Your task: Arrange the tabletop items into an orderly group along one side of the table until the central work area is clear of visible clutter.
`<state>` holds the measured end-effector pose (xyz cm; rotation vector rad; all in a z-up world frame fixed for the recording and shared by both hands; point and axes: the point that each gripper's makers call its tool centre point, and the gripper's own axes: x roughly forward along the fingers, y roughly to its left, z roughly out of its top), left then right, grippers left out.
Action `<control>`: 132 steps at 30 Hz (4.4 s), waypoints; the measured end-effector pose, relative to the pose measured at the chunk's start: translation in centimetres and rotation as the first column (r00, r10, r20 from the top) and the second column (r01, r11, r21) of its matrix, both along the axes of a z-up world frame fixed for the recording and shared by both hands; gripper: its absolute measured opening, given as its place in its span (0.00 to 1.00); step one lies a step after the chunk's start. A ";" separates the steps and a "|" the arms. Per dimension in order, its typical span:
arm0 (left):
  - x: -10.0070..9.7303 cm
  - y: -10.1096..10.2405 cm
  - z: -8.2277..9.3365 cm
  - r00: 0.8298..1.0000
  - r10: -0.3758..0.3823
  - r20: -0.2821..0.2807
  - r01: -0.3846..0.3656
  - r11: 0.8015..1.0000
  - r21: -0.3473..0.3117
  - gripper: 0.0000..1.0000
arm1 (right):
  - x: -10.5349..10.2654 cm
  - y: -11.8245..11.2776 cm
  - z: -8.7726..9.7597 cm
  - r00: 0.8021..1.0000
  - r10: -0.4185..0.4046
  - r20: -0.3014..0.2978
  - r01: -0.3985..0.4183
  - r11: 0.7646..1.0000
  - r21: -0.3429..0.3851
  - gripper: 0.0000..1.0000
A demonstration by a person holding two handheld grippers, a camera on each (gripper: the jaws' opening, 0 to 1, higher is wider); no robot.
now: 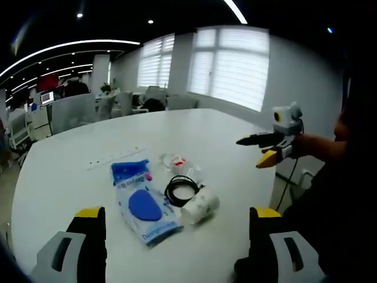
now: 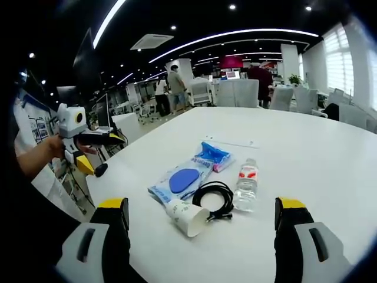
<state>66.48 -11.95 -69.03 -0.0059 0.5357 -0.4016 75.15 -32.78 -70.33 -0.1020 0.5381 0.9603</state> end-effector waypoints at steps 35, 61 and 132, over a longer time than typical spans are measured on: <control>0.1 0.4 -0.2 1.000 -0.014 0.011 0.014 1.000 -0.003 1.00 | 0.0 -0.5 -0.1 1.000 -0.028 0.001 0.028 1.000 0.000 1.00; 0.5 0.6 0.2 0.999 -0.001 0.032 0.001 1.000 -0.011 1.00 | 2.6 -0.9 -1.0 0.995 -0.103 0.002 0.103 0.994 -0.025 0.90; 4.7 2.4 -0.6 0.999 -0.038 0.031 0.039 0.999 -0.019 0.98 | 16.9 6.2 -13.5 0.979 -0.203 -0.028 0.182 0.927 -0.327 0.58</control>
